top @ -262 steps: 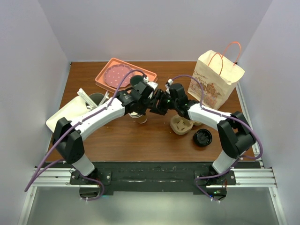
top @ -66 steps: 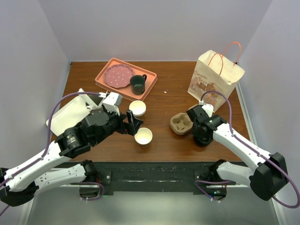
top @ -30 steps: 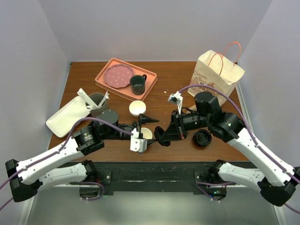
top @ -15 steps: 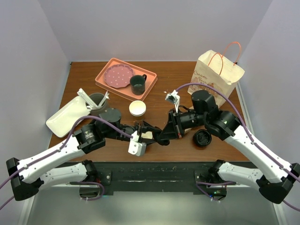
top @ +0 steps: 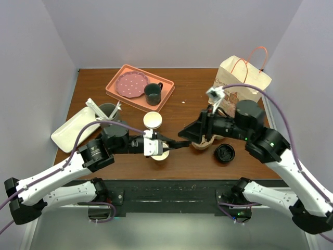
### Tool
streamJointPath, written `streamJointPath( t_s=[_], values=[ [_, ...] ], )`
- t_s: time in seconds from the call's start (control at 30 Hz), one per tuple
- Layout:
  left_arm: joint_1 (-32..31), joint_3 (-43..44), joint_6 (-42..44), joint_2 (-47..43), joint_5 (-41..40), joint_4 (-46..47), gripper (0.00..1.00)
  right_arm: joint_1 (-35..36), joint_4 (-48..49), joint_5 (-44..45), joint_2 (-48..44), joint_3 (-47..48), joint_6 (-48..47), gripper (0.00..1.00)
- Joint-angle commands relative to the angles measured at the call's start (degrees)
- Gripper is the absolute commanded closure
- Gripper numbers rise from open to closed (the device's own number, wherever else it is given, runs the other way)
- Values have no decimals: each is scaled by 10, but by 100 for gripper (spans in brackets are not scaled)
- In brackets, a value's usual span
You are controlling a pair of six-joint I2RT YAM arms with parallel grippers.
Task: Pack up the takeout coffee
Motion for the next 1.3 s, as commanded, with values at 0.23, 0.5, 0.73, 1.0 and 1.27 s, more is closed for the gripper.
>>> streamJointPath(
  t_s=[0.23, 0.5, 0.73, 1.0, 1.27],
  values=[
    [25, 3, -471, -23, -169, -6, 81, 2, 96, 205, -125, -99, 55, 31],
    [95, 12, -715, -5, -105, 38, 82, 1, 144, 179, -140, -167, 74, 31],
    [115, -5, -767, -14, -75, 79, 83, 2, 160, 163, -124, -176, 85, 33],
    [115, -36, -801, -39, -60, 133, 84, 2, 195, 158, -110, -187, 99, 37],
    [116, -60, -819, -61, -62, 153, 85, 1, 206, 158, -115, -193, 118, 52]
  ],
)
